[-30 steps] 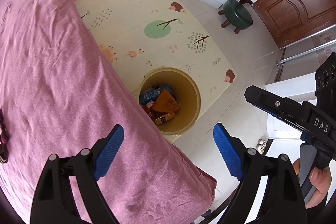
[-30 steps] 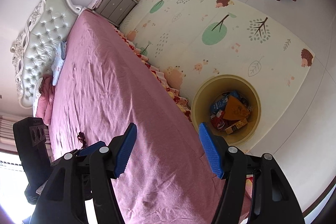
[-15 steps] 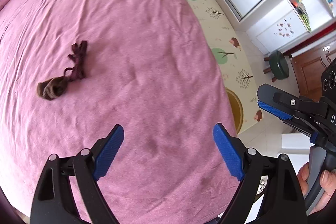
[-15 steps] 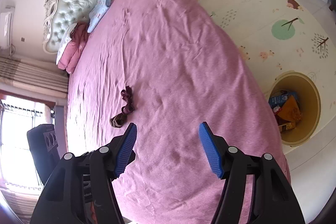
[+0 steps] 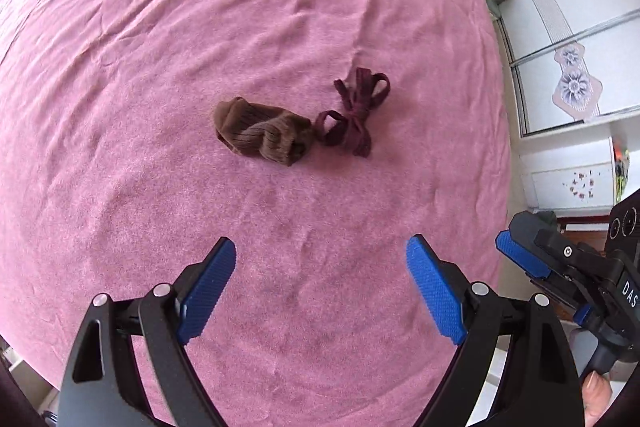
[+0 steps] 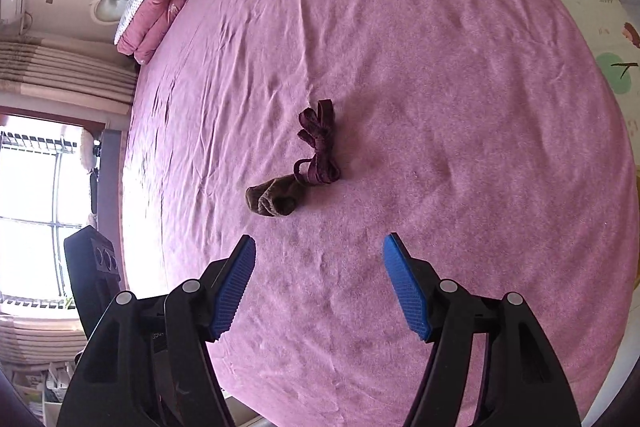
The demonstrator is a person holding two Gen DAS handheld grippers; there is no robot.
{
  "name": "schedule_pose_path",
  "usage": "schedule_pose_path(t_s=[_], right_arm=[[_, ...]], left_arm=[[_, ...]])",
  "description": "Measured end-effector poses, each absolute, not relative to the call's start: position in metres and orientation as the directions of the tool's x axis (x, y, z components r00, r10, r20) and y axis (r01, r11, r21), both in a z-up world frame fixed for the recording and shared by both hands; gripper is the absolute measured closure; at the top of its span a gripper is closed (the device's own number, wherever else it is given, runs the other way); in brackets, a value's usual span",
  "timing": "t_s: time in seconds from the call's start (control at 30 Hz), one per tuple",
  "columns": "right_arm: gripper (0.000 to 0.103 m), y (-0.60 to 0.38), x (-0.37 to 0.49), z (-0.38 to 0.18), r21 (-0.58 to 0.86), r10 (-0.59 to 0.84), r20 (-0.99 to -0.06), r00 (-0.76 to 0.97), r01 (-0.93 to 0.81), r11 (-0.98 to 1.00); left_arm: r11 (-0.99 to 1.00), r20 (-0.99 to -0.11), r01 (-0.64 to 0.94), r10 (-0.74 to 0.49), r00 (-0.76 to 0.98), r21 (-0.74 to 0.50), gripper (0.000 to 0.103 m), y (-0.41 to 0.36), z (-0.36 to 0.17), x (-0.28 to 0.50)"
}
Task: Collect trash
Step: 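Bring both open tools back to the brown sock and dark red cord, then grasp the brown sock with the left tool while the right tool grasps the dark red cord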
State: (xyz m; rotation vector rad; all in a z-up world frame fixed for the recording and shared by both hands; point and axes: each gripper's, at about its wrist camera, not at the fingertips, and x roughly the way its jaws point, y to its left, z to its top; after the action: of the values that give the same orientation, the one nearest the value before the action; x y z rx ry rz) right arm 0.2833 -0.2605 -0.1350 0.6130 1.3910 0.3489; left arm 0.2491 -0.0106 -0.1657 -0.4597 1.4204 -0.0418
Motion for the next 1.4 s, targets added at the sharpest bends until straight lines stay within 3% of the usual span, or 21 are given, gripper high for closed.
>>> schedule_pose_path(t_s=[0.63,0.7,0.77,0.87,0.97,1.13,1.17,1.27,1.4], right_arm=[[0.038,-0.208,0.374,-0.227,0.559,0.562,-0.827,-0.005,0.097,0.824],[0.038,-0.208,0.377,-0.231,0.548,0.552,-0.834,-0.009,0.1,0.83],[0.038,-0.208,0.377,-0.233,0.551,0.555,-0.832,-0.012,0.108,0.828],[0.038,-0.206,0.376,-0.236,0.549,0.554,-0.833,-0.016,0.109,0.829],[0.042,-0.202,0.375,-0.239,0.554,0.559,-0.829,-0.022,0.105,0.826],[0.046,-0.189,0.378,-0.244,0.513,0.518,-0.854,-0.045,0.085,0.854],[0.049,-0.186,0.378,-0.244,0.498,0.502,-0.863,-0.049,0.073,0.864],[0.081,-0.178,0.375,-0.241,0.466,0.467,-0.883,-0.048,0.022,0.884],[0.086,-0.184,0.364,-0.233,0.466,0.467,-0.884,-0.028,0.021,0.884]], left_arm=[[0.642,-0.886,-0.651,-0.451,0.107,-0.405,0.017,0.048,-0.29,0.317],[0.628,-0.896,-0.683,-0.434,0.091,-0.374,0.022,0.049,-0.292,0.316],[0.655,-0.927,-0.7,-0.375,0.027,-0.286,0.046,0.048,-0.289,0.317],[0.63,-0.926,-0.728,-0.376,0.018,-0.27,0.064,0.05,-0.289,0.315],[0.612,-0.928,-0.745,-0.373,0.021,-0.263,0.074,0.057,-0.289,0.307],[0.642,-0.932,-0.718,-0.36,0.029,-0.27,0.079,0.058,-0.284,0.296],[0.647,-0.933,-0.713,-0.358,0.028,-0.27,0.079,0.057,-0.283,0.295],[0.659,-0.928,-0.697,-0.372,0.023,-0.282,0.079,0.052,-0.282,0.291],[0.69,-0.928,-0.663,-0.372,0.017,-0.289,0.081,0.044,-0.277,0.285]])
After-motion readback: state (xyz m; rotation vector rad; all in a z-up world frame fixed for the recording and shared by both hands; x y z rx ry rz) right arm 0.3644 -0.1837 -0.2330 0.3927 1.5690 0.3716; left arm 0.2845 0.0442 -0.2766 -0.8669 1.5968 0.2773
